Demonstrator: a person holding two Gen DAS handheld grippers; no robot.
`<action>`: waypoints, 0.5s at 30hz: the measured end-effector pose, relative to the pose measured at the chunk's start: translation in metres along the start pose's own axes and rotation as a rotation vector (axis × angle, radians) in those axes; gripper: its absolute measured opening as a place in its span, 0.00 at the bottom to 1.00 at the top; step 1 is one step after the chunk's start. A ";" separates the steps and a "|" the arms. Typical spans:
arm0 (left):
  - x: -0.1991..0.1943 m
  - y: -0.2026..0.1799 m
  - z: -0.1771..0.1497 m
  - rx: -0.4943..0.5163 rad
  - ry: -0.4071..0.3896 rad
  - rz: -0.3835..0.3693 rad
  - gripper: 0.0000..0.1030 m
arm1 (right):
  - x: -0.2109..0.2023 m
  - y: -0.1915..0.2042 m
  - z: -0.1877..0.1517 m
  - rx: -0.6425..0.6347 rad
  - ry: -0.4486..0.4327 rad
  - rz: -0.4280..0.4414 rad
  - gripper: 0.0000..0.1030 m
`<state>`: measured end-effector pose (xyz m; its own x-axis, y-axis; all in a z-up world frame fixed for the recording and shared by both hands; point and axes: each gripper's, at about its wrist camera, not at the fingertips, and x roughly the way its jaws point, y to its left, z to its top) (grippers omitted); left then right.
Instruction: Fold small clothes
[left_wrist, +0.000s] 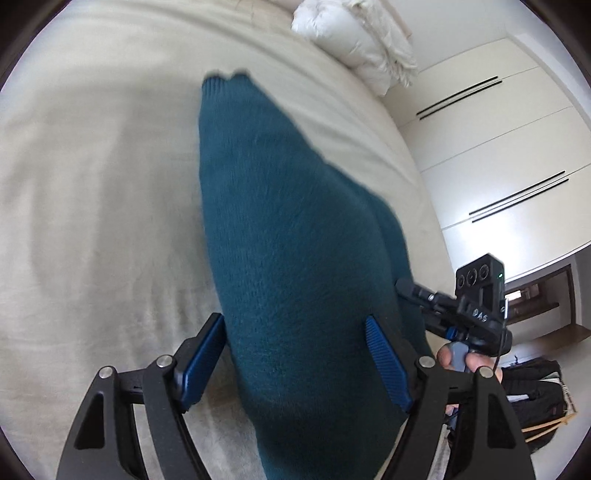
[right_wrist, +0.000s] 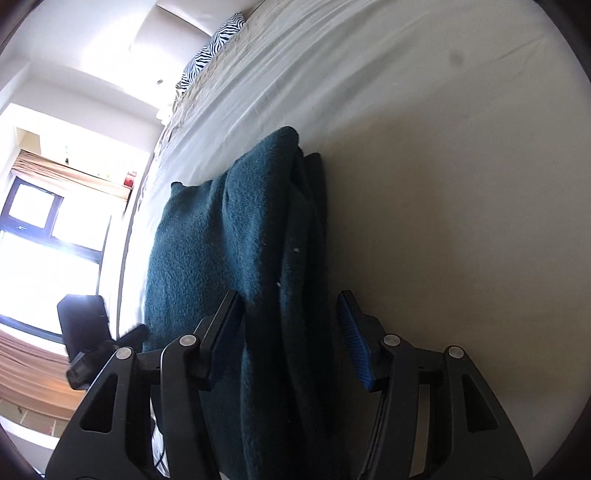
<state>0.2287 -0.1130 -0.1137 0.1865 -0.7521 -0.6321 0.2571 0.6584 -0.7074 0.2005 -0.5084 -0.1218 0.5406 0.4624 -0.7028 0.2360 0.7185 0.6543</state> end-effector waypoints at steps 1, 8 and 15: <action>0.001 0.001 -0.002 0.001 -0.002 -0.004 0.75 | 0.001 0.001 0.000 -0.006 0.006 0.006 0.50; 0.004 0.004 0.001 -0.016 -0.001 0.002 0.55 | 0.023 0.016 -0.006 -0.046 0.040 0.013 0.37; -0.001 -0.005 0.001 0.003 -0.015 0.009 0.44 | 0.020 0.037 -0.013 -0.114 0.016 -0.053 0.23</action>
<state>0.2279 -0.1153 -0.1094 0.2028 -0.7462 -0.6341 0.2581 0.6654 -0.7005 0.2091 -0.4657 -0.1151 0.5167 0.4295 -0.7406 0.1701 0.7963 0.5805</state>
